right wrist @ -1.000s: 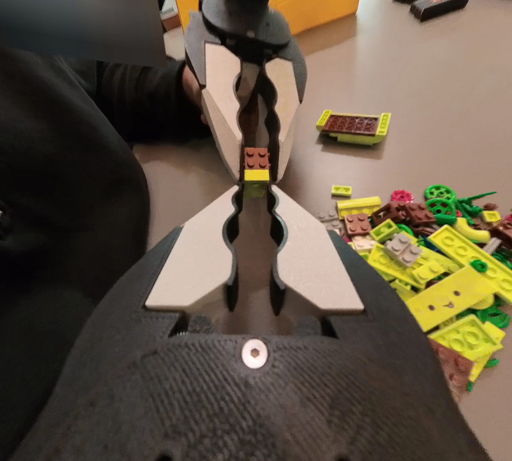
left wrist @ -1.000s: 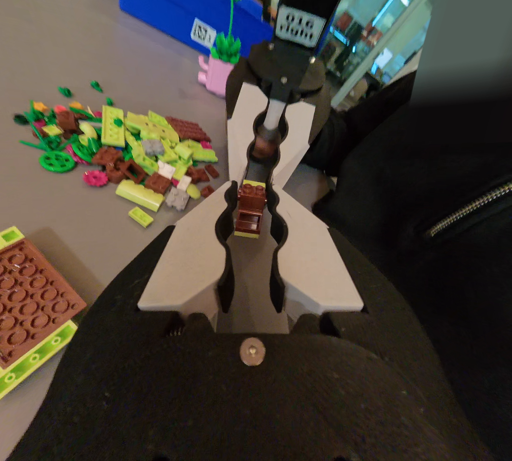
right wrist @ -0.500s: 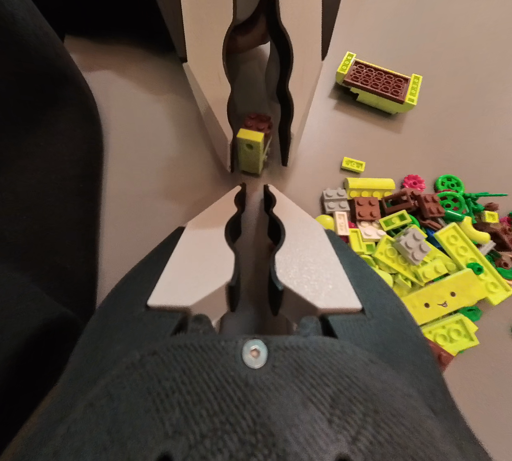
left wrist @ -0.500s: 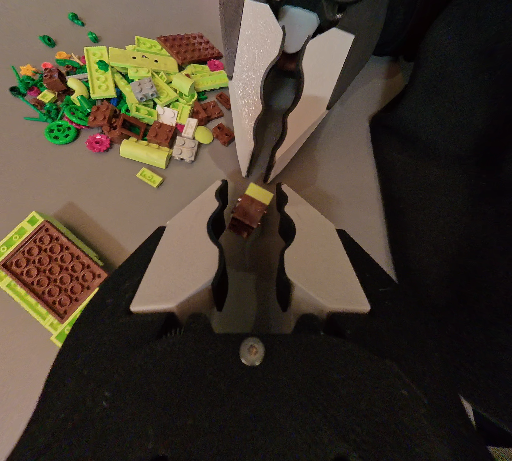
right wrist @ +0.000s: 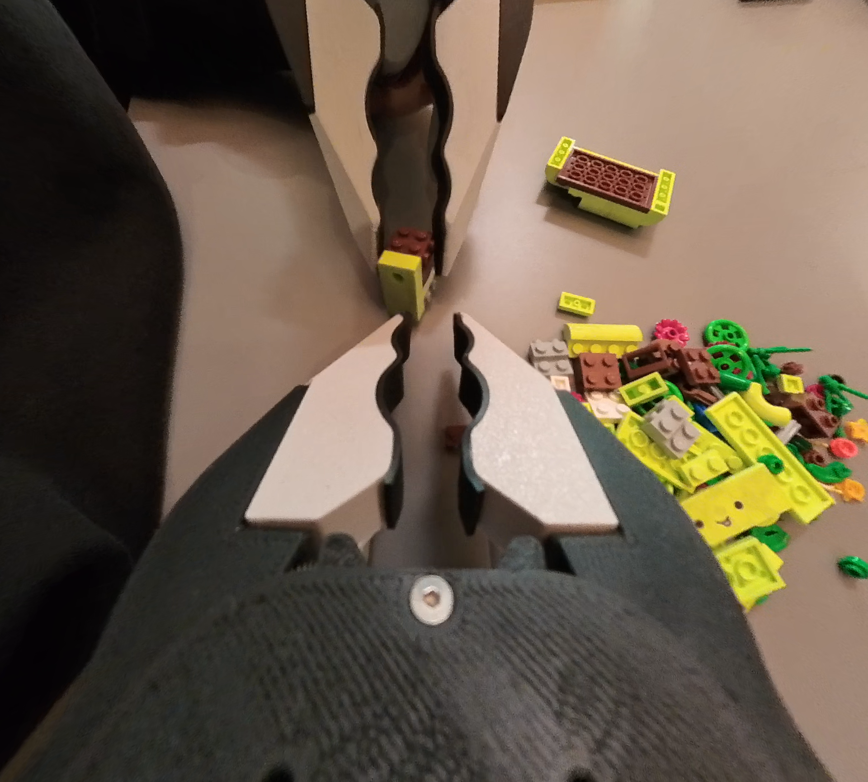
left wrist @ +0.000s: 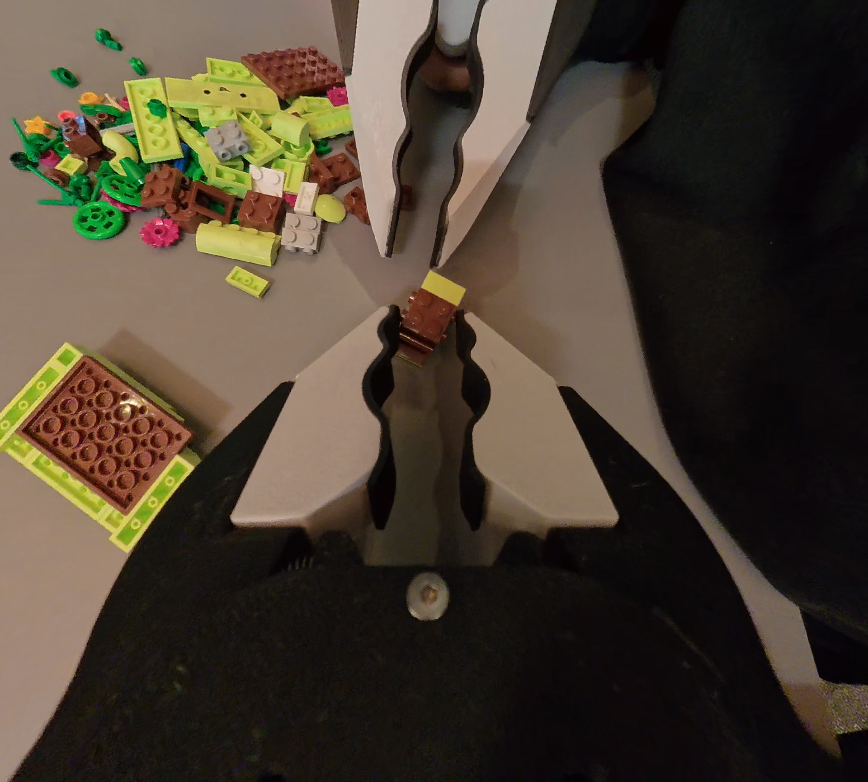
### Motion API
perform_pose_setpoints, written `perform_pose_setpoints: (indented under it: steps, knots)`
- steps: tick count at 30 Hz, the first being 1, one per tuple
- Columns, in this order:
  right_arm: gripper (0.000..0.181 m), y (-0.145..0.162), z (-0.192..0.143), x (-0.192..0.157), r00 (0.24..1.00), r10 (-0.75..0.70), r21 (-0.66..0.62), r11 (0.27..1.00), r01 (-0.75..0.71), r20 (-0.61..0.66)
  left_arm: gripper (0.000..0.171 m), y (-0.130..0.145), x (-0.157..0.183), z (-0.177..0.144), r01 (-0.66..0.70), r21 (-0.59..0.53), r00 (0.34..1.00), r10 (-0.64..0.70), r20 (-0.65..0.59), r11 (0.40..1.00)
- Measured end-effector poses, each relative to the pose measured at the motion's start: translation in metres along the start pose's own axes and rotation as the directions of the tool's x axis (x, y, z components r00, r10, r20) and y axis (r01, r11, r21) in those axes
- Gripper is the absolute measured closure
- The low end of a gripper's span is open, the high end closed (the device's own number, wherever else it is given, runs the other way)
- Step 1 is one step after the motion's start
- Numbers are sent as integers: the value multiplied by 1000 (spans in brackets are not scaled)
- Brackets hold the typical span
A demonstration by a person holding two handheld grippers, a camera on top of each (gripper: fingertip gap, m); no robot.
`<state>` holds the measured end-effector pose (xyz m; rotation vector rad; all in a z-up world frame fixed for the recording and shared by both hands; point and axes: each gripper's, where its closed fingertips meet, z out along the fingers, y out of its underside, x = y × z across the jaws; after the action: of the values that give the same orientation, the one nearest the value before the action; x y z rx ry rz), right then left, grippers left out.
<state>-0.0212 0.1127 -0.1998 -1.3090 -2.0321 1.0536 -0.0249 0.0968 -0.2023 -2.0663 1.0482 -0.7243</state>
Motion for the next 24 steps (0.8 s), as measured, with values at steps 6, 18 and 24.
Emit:
perform_pose_setpoints:
  steps: [6, 18, 24]
  knots:
    - [164, -23, -7, -9, 999, 9, 127, 992, -15, 48, 152, 3, -1, 1, -12, -21, 1000, 12, 9, 1000]
    - [162, -22, 1, -10, 998, 35, 112, 993, -40, 51, 151, 1, -5, 7, -96, -41, 991, 99, 88, 995]
    - [169, -24, 0, -10, 997, 53, 125, 990, -61, 62, 152, 0, -6, 8, -63, -38, 995, 66, 79, 997]
